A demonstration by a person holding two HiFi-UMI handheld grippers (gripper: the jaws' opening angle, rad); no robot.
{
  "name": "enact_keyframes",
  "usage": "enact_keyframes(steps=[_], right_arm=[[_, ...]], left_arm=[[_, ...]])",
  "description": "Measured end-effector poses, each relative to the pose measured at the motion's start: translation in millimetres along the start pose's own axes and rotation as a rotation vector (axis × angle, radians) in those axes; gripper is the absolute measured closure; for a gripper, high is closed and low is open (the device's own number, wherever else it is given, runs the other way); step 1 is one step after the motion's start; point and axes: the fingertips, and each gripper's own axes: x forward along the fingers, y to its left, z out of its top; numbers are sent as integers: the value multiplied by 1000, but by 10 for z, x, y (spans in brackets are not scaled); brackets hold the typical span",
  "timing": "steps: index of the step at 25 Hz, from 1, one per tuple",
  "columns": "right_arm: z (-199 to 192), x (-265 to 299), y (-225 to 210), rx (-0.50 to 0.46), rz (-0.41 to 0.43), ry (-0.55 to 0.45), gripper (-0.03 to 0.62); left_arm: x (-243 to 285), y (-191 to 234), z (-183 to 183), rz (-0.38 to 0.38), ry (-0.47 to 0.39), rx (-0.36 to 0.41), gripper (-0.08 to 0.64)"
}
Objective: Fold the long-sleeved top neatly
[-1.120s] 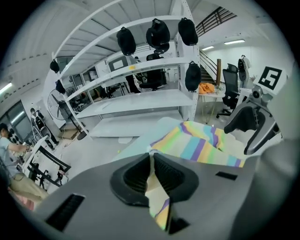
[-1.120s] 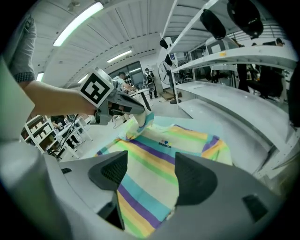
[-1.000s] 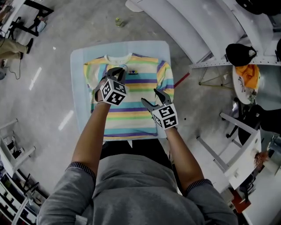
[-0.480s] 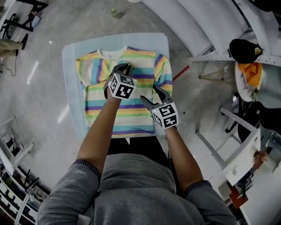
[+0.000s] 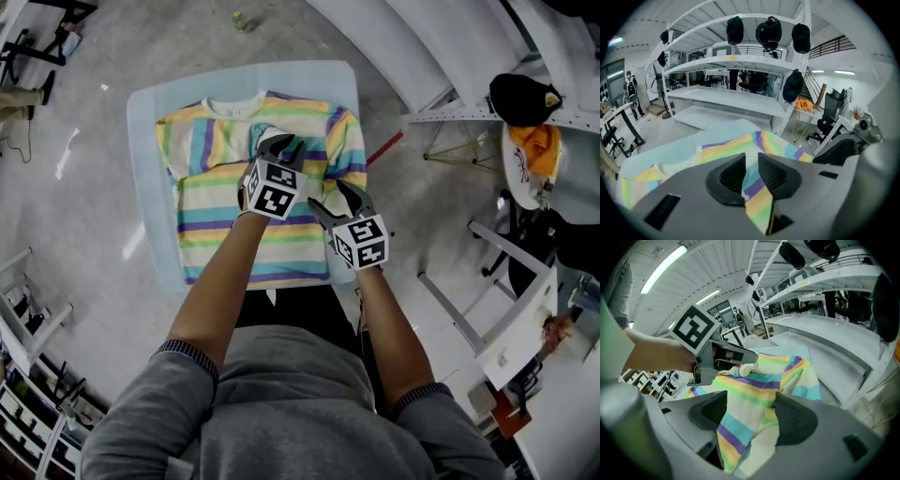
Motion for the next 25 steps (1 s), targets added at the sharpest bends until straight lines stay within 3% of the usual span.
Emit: enact_keyframes(steps=[3,12,18,25], right_arm=[[4,-65,-63,15,-25,-14,255],[92,-425,-211,65,-135,-88,250],[43,-670,-68,66,-202,-105,250],[-438,-873,-92,199,-332,-123,250]], left_arm=[[-151,-128,67,-56,-60,0,431],[-870,-361,228,-147,-183,94,362],[-1213,-537,212,-227,-212,138,330],[-1212,-917,57,-329,-212,122,289]])
